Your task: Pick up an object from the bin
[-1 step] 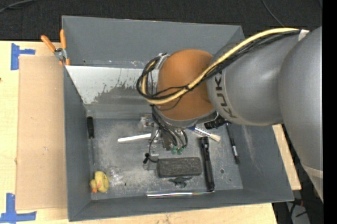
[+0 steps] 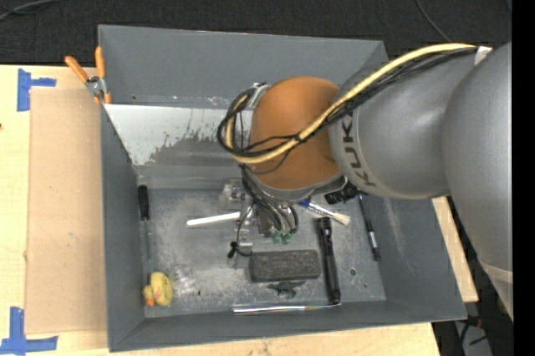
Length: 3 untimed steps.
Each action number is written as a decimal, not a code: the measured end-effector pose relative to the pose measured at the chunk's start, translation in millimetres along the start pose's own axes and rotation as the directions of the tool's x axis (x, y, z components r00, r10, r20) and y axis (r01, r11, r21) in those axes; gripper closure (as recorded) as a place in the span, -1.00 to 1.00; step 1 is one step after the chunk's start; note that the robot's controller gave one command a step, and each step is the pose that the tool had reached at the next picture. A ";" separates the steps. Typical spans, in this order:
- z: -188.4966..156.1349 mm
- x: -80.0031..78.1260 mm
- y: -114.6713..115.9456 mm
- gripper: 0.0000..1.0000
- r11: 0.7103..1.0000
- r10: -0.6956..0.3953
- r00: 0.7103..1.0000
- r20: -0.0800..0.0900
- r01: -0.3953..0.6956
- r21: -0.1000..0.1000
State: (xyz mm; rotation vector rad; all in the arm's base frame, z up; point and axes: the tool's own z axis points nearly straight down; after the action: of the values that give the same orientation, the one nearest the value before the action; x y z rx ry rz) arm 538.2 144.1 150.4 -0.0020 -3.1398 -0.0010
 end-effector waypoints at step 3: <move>84.6 -69.7 -63.0 -1.00 0.987 -0.159 0.987 0.006 0.159 -0.002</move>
Offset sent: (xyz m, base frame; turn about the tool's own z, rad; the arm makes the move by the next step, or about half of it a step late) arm 0.0598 -0.0752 -0.0804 -0.2190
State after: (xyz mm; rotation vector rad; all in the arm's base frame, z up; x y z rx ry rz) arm 607.8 81.0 65.6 0.2487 -3.1354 -0.0057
